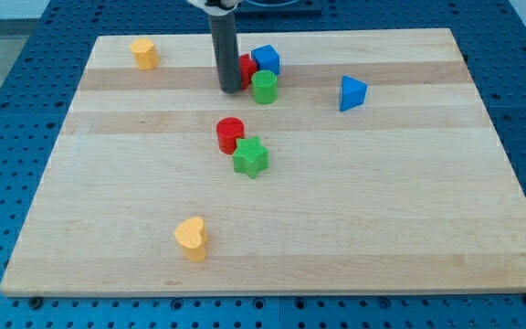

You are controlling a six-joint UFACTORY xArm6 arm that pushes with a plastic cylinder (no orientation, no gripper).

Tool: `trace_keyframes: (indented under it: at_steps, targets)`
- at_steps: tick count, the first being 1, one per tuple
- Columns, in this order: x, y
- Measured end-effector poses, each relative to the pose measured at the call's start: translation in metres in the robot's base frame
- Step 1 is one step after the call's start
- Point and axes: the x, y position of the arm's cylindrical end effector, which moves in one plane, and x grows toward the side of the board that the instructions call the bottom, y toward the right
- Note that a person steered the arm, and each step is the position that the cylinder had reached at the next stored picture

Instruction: Push blue cube into green circle

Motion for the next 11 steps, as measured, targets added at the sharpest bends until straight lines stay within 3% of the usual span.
trace_keyframes:
  at_steps: [2,4,6,7,8,9,11]
  targets:
    - [-0.031,0.014]
    - [-0.034,0.007]
    - [-0.025,0.116]
    - [-0.06,0.159]
    - [-0.093,0.097]
    - [-0.115,0.075]
    - [-0.054,0.09]
